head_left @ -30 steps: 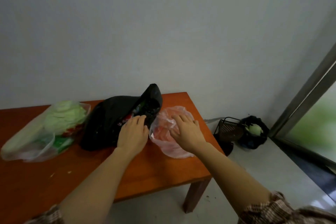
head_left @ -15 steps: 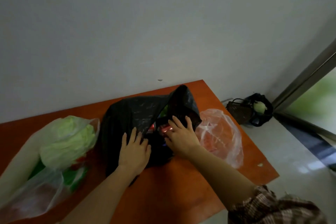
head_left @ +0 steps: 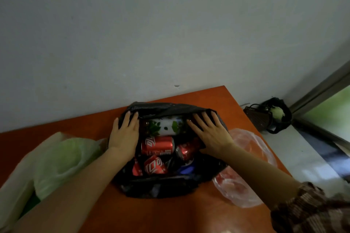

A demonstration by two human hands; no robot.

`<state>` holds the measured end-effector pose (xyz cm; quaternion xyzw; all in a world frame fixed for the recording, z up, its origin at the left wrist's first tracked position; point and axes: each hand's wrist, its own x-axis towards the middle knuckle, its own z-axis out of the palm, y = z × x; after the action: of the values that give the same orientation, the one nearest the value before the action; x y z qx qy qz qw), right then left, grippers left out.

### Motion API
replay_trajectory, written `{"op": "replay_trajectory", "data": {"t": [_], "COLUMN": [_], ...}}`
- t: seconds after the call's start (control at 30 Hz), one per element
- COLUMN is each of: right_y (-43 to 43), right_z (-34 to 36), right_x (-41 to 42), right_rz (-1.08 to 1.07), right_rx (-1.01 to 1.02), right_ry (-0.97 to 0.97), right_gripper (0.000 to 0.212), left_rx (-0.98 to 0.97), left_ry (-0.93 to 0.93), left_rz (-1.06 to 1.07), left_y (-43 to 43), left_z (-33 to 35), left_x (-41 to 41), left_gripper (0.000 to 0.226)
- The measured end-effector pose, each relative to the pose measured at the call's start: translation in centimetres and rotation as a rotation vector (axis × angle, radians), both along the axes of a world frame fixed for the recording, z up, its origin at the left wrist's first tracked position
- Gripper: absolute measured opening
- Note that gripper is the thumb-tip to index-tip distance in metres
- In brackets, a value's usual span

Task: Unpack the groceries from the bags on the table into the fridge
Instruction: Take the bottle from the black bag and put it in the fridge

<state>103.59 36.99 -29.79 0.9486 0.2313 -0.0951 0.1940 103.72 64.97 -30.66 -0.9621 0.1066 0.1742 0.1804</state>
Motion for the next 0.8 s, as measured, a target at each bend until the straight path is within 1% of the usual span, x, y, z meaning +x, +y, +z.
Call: {"op": "replay_trajectory", "data": {"t": [0.1, 0.27, 0.37, 0.43, 0.53, 0.6, 0.67, 0.73, 0.77, 0.8], "right_y": [0.9, 2.8, 3.9, 4.5, 6.1, 7.7, 9.6, 11.6, 12.6, 13.5], "right_z": [-0.6, -1.7, -2.5, -2.8, -2.6, -2.4, -2.5, -2.8, -3.0, -3.2], "right_x": [3.2, 7.3, 8.9, 9.6, 10.0, 9.8, 9.7, 9.9, 10.0, 10.2], "right_rz": [-0.042, -0.094, -0.164, -0.187, -0.126, -0.001, 0.106, 0.111, 0.092, 0.075], "right_rx": [0.114, 0.261, 0.336, 0.365, 0.389, 0.411, 0.427, 0.428, 0.425, 0.415], "right_ry": [0.068, 0.198, 0.268, 0.268, 0.174, 0.117, 0.136, 0.208, 0.234, 0.246], "right_gripper": [0.108, 0.098, 0.092, 0.086, 0.074, 0.062, 0.056, 0.063, 0.067, 0.071], "left_rx": [-0.033, -0.027, -0.047, -0.068, -0.13, -0.253, -0.481, -0.726, -0.827, -0.876], "left_ry": [0.015, 0.061, 0.128, 0.164, 0.197, 0.225, 0.272, 0.342, 0.365, 0.372], "left_rz": [0.014, 0.024, 0.014, 0.021, 0.048, 0.1, 0.217, 0.404, 0.507, 0.552], "left_y": [0.9, 2.5, 3.8, 4.9, 6.2, 6.7, 6.6, 6.0, 5.8, 5.8], "left_z": [-0.5, -2.5, -4.0, -4.9, -5.8, -6.3, -6.5, -5.9, -5.7, -5.4], "left_x": [2.8, 6.4, 8.0, 8.8, 9.6, 9.8, 10.1, 9.9, 9.8, 9.7], "left_gripper": [0.095, 0.091, 0.088, 0.085, 0.082, 0.078, 0.073, 0.075, 0.083, 0.092]}}
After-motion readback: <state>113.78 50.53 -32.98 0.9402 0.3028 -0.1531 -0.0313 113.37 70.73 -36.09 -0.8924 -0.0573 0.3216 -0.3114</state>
